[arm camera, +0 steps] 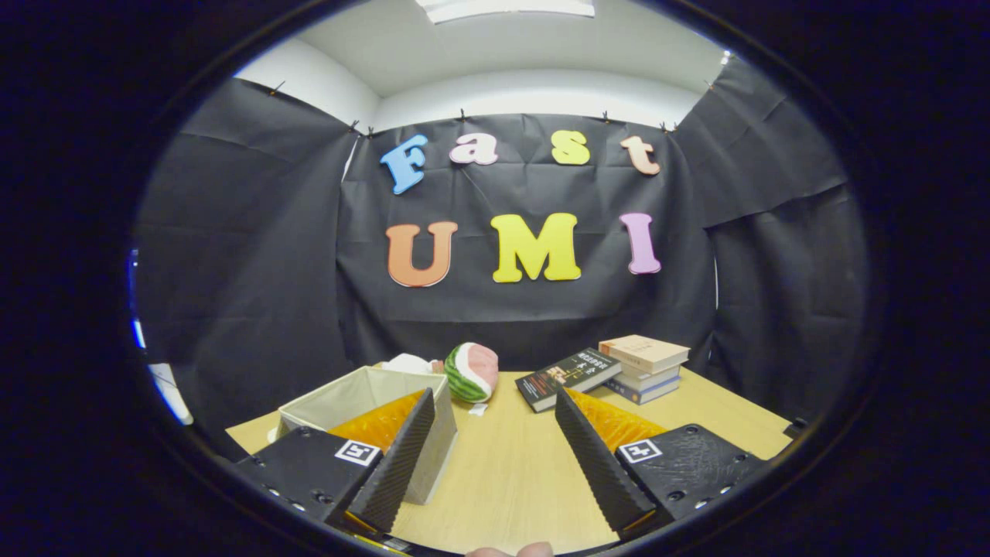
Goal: Open the storage box then place both shoes into the box .Put the left shoe in first, then the right shoe, with the right side of both shoes facing outward in a uniform manner.
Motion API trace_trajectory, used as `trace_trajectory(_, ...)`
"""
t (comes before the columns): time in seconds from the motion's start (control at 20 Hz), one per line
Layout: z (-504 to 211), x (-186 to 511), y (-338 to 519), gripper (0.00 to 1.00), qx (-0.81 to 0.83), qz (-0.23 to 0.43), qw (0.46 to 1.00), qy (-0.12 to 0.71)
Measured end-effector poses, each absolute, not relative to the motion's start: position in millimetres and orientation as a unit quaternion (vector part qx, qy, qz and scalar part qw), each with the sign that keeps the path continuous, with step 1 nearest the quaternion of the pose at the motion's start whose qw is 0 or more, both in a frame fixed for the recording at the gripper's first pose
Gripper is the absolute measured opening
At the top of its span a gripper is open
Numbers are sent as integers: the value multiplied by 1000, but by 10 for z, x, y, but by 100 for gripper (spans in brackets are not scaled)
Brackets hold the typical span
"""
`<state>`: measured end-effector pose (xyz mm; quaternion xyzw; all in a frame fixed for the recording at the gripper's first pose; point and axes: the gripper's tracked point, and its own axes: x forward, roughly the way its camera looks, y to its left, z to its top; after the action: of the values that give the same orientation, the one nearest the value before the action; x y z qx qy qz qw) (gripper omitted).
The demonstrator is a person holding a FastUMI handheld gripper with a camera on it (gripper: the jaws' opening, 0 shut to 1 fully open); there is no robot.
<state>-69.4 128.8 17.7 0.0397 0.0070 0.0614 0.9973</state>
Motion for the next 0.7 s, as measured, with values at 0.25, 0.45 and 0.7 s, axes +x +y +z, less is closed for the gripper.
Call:
trace_trajectory(0.25,184,-760,1425,96,45,80,996,-6)
trace_trajectory(0.45,235,-718,1396,96,53,74,996,-15)
trace_trajectory(0.7,277,-651,1439,96,57,73,996,-18)
